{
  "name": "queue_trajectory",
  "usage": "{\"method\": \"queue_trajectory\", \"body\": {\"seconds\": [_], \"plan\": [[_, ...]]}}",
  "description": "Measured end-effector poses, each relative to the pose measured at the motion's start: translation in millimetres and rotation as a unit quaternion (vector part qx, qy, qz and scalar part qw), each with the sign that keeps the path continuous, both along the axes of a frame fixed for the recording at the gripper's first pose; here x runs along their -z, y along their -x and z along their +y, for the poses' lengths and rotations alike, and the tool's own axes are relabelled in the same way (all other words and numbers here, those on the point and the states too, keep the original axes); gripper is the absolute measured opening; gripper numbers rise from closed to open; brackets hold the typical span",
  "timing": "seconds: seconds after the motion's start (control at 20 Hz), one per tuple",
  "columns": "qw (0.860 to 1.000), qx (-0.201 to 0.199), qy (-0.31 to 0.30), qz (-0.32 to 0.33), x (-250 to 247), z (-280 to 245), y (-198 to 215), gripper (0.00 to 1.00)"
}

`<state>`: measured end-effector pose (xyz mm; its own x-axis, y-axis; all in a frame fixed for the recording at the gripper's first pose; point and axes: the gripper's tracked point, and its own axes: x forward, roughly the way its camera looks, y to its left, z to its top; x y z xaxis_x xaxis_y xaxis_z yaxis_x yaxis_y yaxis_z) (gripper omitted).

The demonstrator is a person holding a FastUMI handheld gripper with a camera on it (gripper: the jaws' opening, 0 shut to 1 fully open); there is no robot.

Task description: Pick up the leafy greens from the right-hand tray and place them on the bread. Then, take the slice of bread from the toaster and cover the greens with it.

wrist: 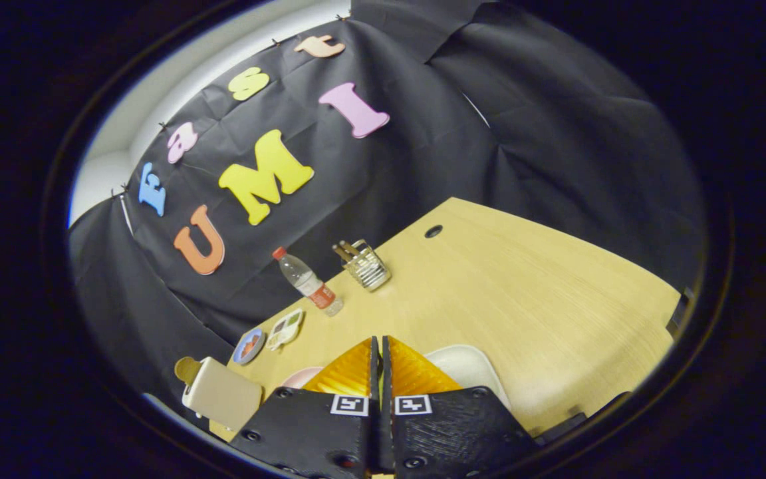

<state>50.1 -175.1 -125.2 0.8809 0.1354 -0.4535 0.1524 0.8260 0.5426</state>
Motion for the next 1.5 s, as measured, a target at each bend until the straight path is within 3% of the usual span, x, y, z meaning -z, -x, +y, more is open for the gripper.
{"method": "queue_trajectory", "body": {"seconds": [0.5,0.9,1.25,1.5], "plan": [[0.996,-0.067,-0.011,-0.066,-66,124,-3,0.00],[0.987,-0.135,-0.059,-0.060,-48,243,-9,0.00],[0.983,-0.148,-0.105,-0.020,-3,273,-15,0.00],[0.990,-0.114,-0.086,-0.009,23,239,-20,0.00]]}}
